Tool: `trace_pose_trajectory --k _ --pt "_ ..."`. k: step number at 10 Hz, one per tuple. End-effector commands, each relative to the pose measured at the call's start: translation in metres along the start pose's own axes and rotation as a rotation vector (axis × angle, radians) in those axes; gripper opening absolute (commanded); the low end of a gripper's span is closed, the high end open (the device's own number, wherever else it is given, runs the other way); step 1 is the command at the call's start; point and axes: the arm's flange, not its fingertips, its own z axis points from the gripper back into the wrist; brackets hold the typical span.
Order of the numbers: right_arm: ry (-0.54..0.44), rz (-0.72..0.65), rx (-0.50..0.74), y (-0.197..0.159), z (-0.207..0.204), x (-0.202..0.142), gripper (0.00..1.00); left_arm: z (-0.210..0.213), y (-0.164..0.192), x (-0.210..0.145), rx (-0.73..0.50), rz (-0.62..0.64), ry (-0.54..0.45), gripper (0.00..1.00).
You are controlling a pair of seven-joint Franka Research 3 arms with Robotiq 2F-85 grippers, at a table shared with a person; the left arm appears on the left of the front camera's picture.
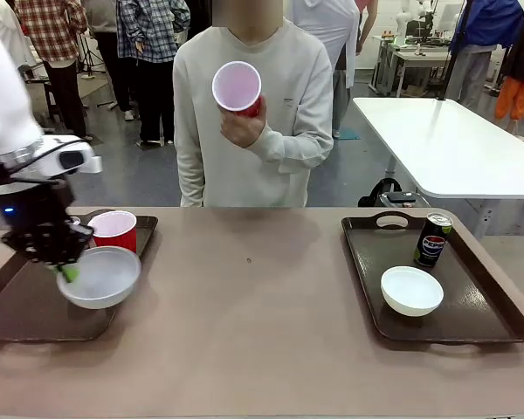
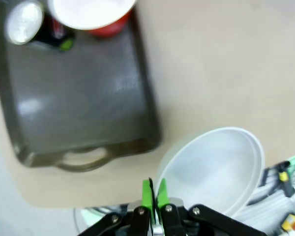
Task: Prepare tableware on both trays.
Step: Pick up a Picnic Bowl from the table and place it on a Handle tray.
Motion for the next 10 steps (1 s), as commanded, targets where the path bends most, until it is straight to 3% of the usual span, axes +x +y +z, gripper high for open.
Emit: trace_pose_trajectory --k 1,4,10 --pt "0.017 0.015 -0.011 -0.001 0.004 -0.002 1.00 -0.018 0.041 0.009 0.027 0.029 0.028 0.00" --pt "0.017 0.015 -0.011 -0.001 0.004 -0.002 1.00 -0.034 0.080 0.021 0.041 0.063 0.002 0.00" --pt "0.017 0.015 -0.011 -0.001 0.004 -0.002 1.00 -0.098 0.091 0.056 0.054 0.112 0.009 0.00"
